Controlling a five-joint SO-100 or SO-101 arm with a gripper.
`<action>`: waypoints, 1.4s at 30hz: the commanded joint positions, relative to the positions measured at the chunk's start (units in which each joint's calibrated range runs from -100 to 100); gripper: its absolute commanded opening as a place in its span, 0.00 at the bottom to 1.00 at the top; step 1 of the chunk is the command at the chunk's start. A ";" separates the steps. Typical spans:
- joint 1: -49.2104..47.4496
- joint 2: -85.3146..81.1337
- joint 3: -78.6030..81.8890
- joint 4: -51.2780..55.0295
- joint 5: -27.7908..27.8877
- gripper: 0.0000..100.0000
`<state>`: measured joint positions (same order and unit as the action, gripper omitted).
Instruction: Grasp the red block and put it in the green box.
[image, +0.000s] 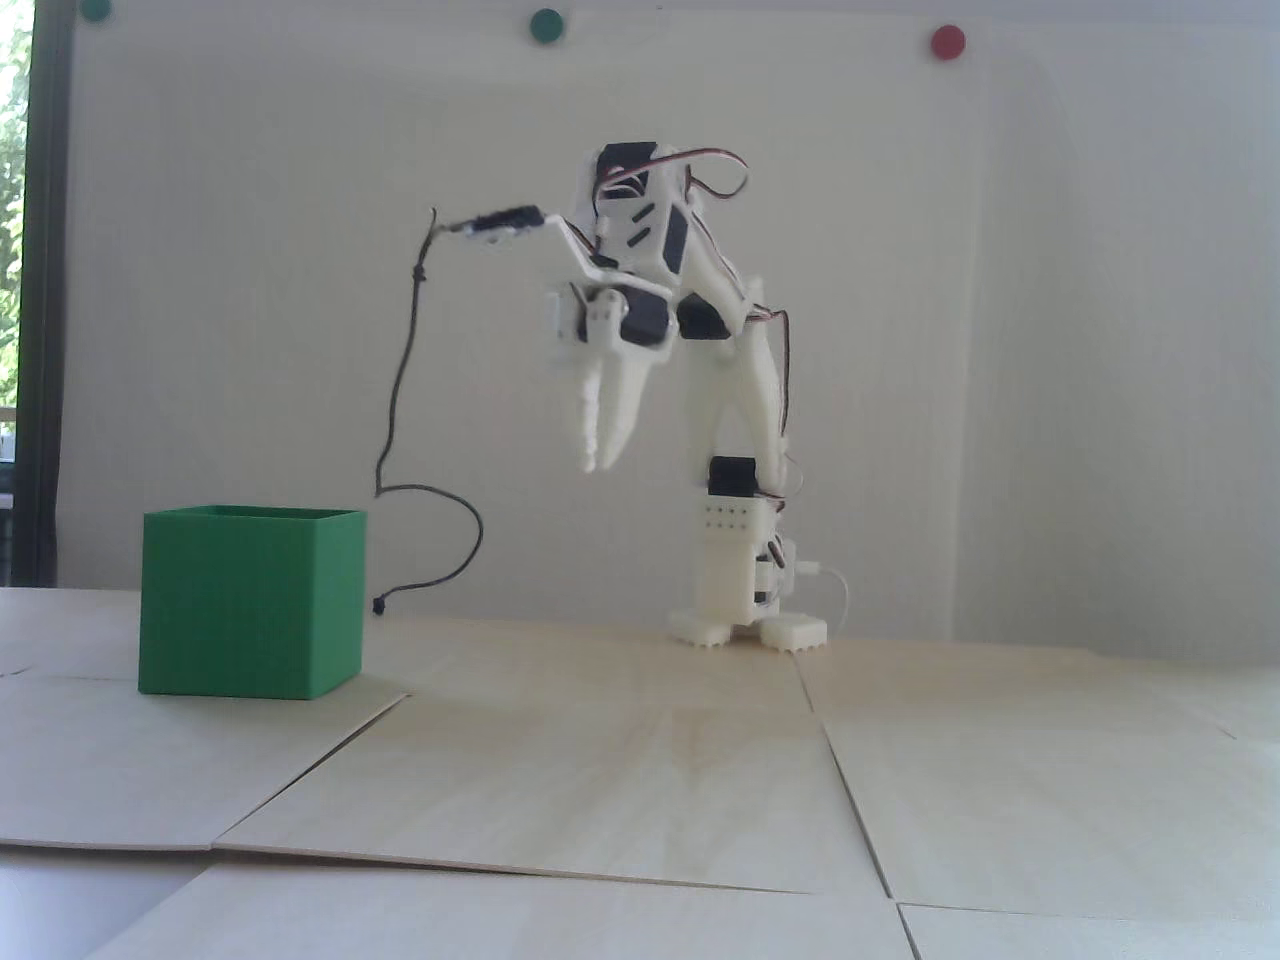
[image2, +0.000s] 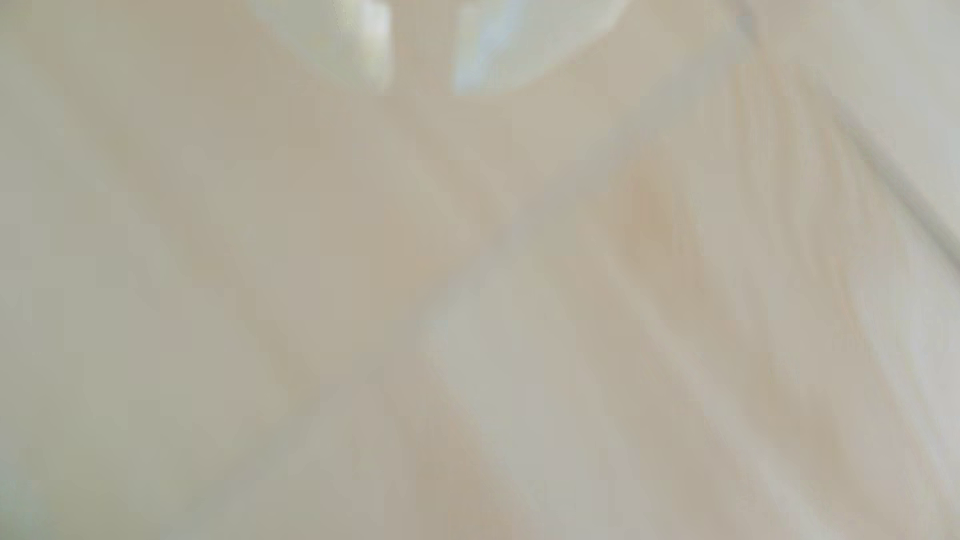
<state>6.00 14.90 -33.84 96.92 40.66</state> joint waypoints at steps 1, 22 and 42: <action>-3.39 -19.21 21.15 -9.40 0.25 0.03; -17.94 -94.53 133.22 -49.87 9.42 0.02; -18.26 -101.24 131.36 -22.39 9.57 0.03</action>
<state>-12.19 -86.22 97.14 73.29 50.27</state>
